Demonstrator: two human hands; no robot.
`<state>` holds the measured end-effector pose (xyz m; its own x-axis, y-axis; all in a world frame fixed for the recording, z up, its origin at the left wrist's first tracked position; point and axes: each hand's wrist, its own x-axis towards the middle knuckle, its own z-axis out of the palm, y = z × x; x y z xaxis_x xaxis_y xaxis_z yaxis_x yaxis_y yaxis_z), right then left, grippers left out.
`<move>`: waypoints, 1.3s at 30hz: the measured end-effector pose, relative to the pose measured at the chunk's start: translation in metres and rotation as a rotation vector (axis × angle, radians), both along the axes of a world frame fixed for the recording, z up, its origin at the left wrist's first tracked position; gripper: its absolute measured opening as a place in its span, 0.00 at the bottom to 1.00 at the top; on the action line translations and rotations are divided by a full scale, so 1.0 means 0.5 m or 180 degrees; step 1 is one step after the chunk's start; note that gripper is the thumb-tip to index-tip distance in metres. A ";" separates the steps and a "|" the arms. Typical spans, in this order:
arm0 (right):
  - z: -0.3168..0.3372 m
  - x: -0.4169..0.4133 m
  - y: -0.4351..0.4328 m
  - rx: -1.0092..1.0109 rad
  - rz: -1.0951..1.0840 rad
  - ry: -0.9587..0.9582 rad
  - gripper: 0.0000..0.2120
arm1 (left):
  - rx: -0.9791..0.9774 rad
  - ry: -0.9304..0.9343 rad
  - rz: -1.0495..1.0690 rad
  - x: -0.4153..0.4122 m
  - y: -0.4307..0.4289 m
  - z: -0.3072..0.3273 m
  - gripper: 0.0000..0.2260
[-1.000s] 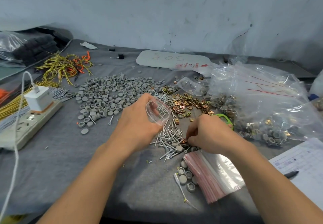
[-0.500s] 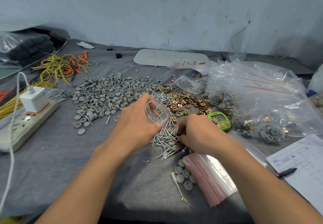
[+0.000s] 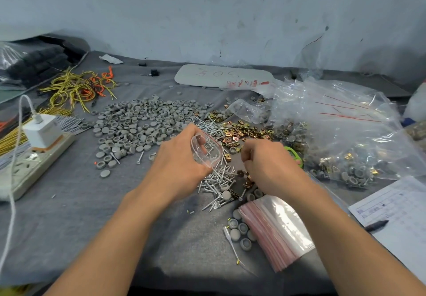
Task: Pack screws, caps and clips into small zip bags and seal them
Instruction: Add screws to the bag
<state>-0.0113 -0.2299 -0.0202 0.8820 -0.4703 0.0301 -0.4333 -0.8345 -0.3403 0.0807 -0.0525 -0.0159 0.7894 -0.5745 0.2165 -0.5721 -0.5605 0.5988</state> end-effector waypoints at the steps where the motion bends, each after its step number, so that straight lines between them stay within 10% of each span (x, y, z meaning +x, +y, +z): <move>1: 0.003 -0.002 -0.006 0.0078 -0.0084 -0.0115 0.13 | 0.0001 0.0013 0.0001 0.001 0.000 -0.001 0.18; 39: -0.008 0.017 0.041 -0.0451 0.0260 0.0644 0.07 | 0.0024 0.0143 -0.0023 0.001 0.005 0.000 0.17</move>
